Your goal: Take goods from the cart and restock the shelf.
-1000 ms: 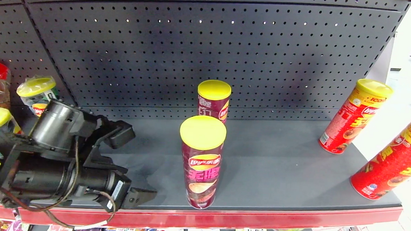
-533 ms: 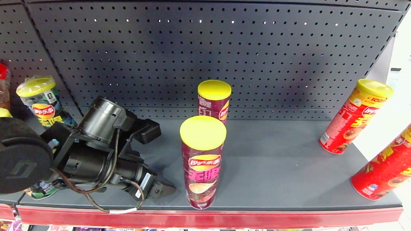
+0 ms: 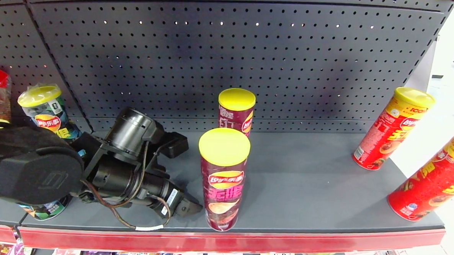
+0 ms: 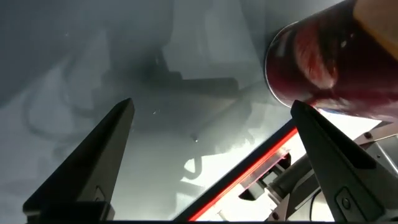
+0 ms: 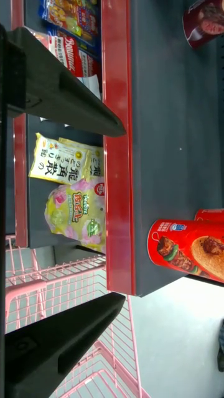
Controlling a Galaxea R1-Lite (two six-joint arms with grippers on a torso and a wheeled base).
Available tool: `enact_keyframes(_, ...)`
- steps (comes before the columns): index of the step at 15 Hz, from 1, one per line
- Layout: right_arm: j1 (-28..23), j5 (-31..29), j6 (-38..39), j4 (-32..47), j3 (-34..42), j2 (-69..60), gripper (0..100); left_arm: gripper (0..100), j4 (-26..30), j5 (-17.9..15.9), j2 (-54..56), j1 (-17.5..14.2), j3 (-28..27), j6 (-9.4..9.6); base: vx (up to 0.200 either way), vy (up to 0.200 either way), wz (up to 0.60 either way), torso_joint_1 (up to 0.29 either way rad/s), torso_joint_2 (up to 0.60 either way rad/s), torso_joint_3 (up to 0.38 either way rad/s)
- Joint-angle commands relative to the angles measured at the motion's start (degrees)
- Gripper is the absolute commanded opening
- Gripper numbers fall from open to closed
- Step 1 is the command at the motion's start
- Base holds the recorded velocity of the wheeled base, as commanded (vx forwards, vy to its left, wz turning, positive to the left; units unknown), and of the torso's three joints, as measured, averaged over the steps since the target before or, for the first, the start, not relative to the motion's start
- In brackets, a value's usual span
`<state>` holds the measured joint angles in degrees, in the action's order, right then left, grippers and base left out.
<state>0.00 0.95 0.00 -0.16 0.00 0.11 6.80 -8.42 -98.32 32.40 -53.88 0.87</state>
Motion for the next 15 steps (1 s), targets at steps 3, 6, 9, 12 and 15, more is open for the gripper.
enact_keyframes(3,0.0,-0.07,0.0,-0.02,0.0,-0.02,100,100,0.14,-0.01,-0.38,0.56,-0.17,-0.07,0.0,0.0,0.0,0.0,0.0,0.0)
enact_keyframes(6,0.0,-0.07,0.0,-0.02,0.0,-0.02,100,100,0.23,-0.01,-0.74,0.73,-0.43,-0.07,0.0,0.0,0.0,0.0,0.0,0.0)
enact_keyframes(9,0.0,-0.07,0.0,0.07,0.0,-0.02,100,100,0.32,-0.01,-1.35,0.82,-1.23,-0.07,0.0,0.0,0.0,0.0,0.0,0.0)
enact_keyframes(12,0.0,-0.07,0.0,0.07,0.0,-0.02,100,100,0.23,-0.01,-2.14,0.82,-1.75,-0.07,0.0,0.0,0.0,0.0,0.0,0.0)
enact_keyframes(15,0.0,-0.07,0.0,0.07,0.0,-0.02,100,100,0.32,-0.01,-2.76,1.35,-2.46,-0.16,0.0,0.0,0.0,0.0,0.0,0.0)
